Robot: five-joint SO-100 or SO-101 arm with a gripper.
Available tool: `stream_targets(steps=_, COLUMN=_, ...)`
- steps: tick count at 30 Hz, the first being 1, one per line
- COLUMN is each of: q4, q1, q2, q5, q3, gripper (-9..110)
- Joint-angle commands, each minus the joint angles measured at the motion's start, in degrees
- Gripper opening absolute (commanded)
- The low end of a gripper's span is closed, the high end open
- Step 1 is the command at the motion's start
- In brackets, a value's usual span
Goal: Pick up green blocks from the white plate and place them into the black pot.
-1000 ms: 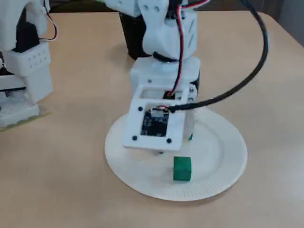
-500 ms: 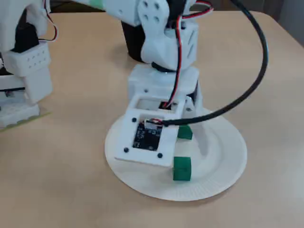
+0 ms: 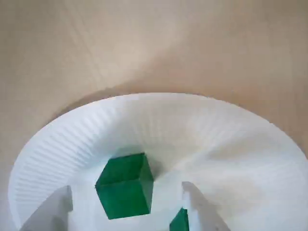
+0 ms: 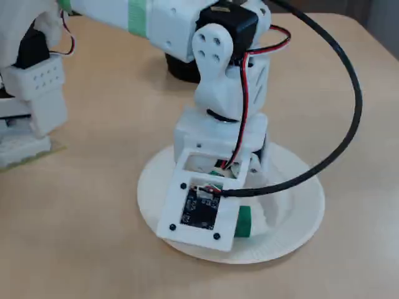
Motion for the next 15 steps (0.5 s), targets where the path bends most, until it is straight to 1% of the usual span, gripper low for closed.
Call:
stream_targets(steps=1, q4=0.4, q1=0.5, q2=-0.6, q5=-0.4, q3=-3.8, gripper=32)
stream_targets(steps=4, q4=0.4, q1=0.4, q2=-2.5, q5=0.4, q3=-5.4, gripper=27)
stream_targets(steps=7, q4=-0.1, q1=0.0, q2=-4.9, q5=2.2, q3=-7.4, gripper=12)
stream_targets(steps=10, q4=2.2, q1=-0.4, q2=-9.8, q5=3.0, q3=-12.9, gripper=-2)
stream_targets(steps=13, q4=7.8, q1=-1.1, q2=-15.6, q5=1.9, q3=-21.4, gripper=-2)
stream_targets(steps=15, q4=8.5, q1=-1.6, q2=-16.5, q5=1.2, q3=-22.9, gripper=-2)
